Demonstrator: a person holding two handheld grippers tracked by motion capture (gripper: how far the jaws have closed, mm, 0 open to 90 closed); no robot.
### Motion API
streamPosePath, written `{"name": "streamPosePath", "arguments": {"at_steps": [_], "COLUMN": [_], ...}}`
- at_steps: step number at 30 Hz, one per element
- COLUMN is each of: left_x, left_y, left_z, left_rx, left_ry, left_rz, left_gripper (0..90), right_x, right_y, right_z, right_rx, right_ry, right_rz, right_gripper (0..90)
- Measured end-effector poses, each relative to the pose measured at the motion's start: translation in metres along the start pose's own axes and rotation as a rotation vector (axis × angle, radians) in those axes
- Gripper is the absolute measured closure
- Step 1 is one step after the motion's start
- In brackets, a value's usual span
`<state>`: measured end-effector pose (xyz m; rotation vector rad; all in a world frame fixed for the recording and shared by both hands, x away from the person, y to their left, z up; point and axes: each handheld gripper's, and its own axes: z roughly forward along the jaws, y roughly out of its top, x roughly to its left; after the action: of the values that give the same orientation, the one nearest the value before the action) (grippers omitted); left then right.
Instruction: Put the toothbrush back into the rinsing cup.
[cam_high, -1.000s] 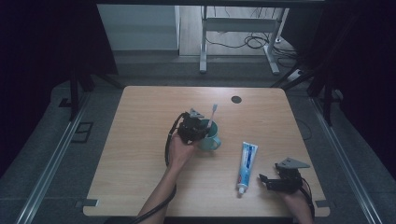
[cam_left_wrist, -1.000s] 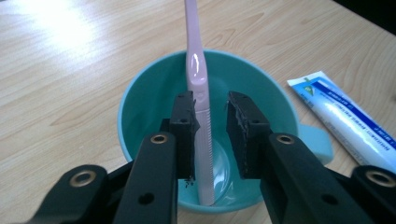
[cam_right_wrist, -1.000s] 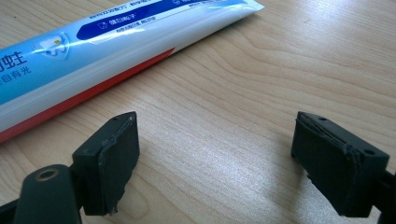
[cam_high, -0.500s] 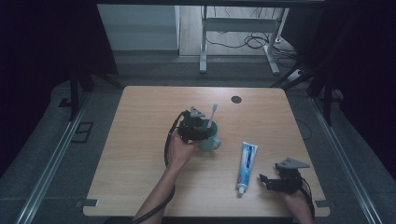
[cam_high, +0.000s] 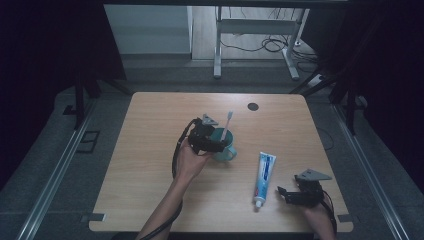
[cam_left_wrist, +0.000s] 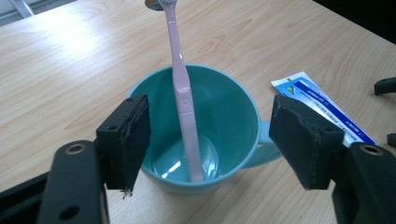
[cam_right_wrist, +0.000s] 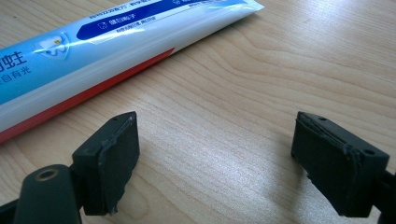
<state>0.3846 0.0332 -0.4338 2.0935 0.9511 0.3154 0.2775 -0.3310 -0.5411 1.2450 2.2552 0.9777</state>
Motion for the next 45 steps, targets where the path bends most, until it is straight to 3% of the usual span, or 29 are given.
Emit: {"name": "streamPosePath", "arguments": {"at_steps": [19,24,39,45], "left_x": [-0.003,0.001,0.005,0.005], "left_y": [-0.008,-0.019,-0.045,-0.066], "left_z": [-0.024,-0.032,-0.047,-0.046], "left_rx": [0.009,-0.003,-0.022,-0.008], "left_ry": [-0.036,-0.044,-0.042,-0.026], "left_rz": [-0.004,-0.027,-0.04,-0.05], "left_gripper": [14.7,14.4,11.9,10.5], "right_x": [0.0,0.0,0.0,0.0], "right_y": [0.0,0.0,0.0,0.0], "right_z": [0.0,0.0,0.0,0.0], "right_rx": [0.0,0.0,0.001,0.0], "right_ry": [-0.001,-0.001,-0.001,-0.001], "right_rz": [-0.001,-0.001,0.0,-0.001], "right_gripper": [15.2,15.2,15.2,15.2]}}
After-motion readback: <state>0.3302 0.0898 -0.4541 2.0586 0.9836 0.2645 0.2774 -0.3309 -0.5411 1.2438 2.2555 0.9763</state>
